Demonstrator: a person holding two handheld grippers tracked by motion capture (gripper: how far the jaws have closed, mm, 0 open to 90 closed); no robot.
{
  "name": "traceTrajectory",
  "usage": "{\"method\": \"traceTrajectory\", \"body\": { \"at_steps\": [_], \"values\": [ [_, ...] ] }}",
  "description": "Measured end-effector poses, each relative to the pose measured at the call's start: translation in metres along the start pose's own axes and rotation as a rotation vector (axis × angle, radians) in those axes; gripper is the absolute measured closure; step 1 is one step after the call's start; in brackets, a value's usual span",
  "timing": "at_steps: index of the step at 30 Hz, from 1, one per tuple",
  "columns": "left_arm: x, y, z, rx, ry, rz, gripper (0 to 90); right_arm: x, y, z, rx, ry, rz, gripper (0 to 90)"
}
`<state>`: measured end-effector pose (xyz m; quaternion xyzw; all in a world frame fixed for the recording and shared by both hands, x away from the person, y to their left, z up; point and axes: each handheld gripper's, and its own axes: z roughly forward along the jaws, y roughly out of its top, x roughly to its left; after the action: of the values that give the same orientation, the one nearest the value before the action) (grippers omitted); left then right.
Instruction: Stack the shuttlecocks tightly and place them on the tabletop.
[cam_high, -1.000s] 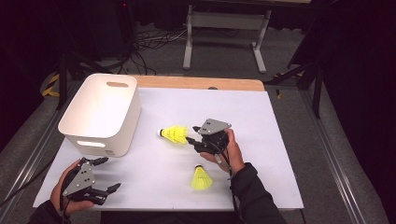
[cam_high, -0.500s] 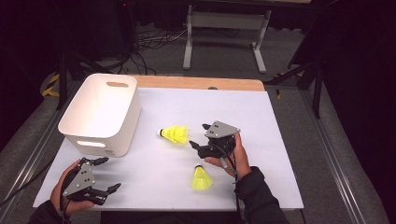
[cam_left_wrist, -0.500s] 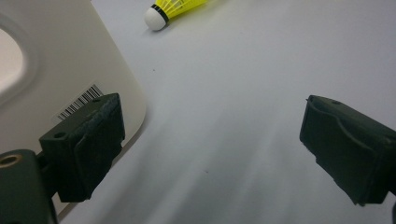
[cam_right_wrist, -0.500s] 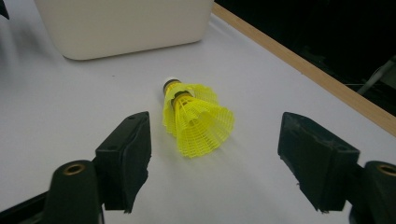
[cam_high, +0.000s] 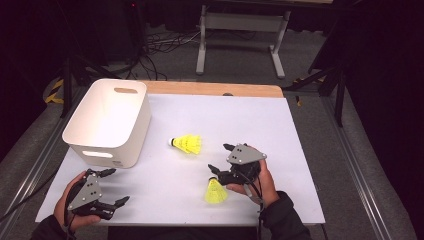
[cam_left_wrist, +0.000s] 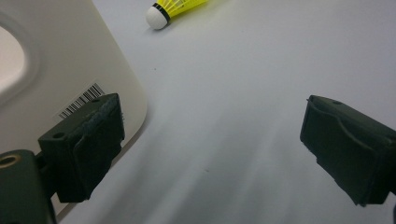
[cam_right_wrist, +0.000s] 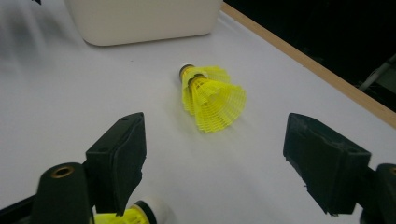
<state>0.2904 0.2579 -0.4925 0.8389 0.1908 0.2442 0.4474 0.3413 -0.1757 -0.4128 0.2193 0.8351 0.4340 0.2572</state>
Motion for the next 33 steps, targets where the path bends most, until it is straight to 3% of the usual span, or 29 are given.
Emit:
{"method": "traceTrajectory", "body": {
  "at_steps": [10, 18, 33],
  "values": [
    [0.000, 0.000, 0.000, 0.003, 0.002, 0.005, 7.0, 0.013, -0.016, -0.013, 0.011, 0.022, -0.014, 23.4],
    [0.000, 0.000, 0.000, 0.009, -0.002, 0.007, 7.0, 0.024, -0.029, -0.013, 0.037, 0.034, -0.020, 22.4],
    [0.000, 0.000, 0.000, 0.020, 0.001, 0.018, 7.0, 0.029, -0.041, -0.019, 0.038, 0.051, -0.010, 21.0]
  ]
}}
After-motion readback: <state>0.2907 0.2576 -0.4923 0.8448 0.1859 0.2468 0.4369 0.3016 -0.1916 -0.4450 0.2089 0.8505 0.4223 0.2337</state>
